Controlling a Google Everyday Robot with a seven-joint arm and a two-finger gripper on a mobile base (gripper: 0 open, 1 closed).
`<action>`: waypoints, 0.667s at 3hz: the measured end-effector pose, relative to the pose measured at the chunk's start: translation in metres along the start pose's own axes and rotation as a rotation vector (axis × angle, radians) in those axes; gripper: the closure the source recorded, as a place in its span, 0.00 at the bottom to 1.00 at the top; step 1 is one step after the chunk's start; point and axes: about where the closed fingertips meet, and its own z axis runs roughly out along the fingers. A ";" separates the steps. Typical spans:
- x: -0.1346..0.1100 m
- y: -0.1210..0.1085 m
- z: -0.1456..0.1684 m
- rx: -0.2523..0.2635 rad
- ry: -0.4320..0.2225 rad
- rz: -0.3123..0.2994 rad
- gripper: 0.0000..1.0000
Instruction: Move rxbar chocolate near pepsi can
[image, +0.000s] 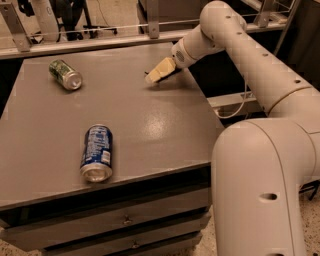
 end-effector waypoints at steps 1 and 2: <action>-0.005 -0.001 0.000 -0.023 -0.005 0.026 0.00; -0.005 -0.005 0.001 -0.004 0.003 0.022 0.00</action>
Offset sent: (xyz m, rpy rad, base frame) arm 0.0083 -0.0062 0.0109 0.0024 0.0020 -0.0310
